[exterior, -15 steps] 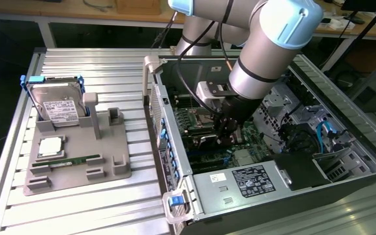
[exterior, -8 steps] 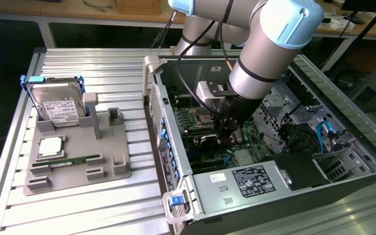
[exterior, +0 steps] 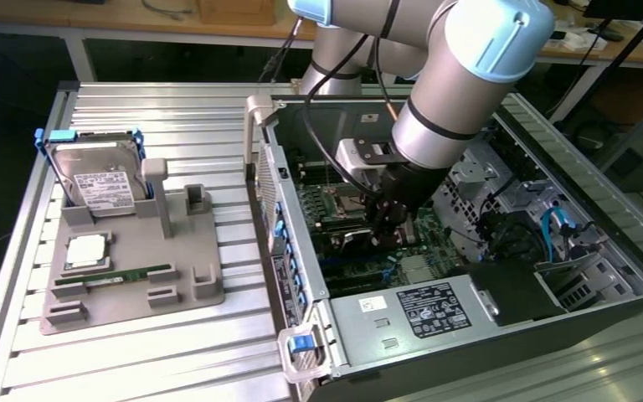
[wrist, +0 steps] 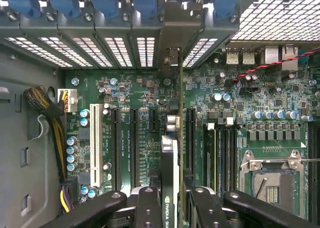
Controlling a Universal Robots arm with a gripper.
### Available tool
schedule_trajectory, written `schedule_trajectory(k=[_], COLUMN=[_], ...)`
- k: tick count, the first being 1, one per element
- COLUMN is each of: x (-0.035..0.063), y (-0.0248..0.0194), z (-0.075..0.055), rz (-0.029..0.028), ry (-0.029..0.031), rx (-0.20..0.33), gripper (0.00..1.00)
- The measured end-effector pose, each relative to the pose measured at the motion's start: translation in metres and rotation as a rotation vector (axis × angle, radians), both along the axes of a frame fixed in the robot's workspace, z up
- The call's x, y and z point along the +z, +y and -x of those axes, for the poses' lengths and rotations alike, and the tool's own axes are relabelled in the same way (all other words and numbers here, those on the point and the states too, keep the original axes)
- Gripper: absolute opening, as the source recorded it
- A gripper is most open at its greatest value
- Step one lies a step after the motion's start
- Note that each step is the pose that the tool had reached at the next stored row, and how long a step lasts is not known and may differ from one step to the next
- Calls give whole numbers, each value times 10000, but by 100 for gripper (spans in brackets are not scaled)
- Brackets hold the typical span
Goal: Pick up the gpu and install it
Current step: 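Insert the gpu into the slot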
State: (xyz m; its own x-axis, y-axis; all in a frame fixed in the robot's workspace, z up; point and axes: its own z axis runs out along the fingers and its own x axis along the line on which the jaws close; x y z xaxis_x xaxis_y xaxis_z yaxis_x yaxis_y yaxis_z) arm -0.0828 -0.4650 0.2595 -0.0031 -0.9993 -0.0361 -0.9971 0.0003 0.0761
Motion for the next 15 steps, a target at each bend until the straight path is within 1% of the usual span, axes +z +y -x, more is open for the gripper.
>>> schedule_trajectory(k=[8,9,10,11,15], x=[-44,-49,-59,-65,-60], y=[-1,0,2,2,0], z=[1,0,-1,0,0], rz=[5,3,-16,-19,1], ry=[3,2,-7,-8,0], rx=[0,0,0,-1,0], gripper=[27,27,27,27,27])
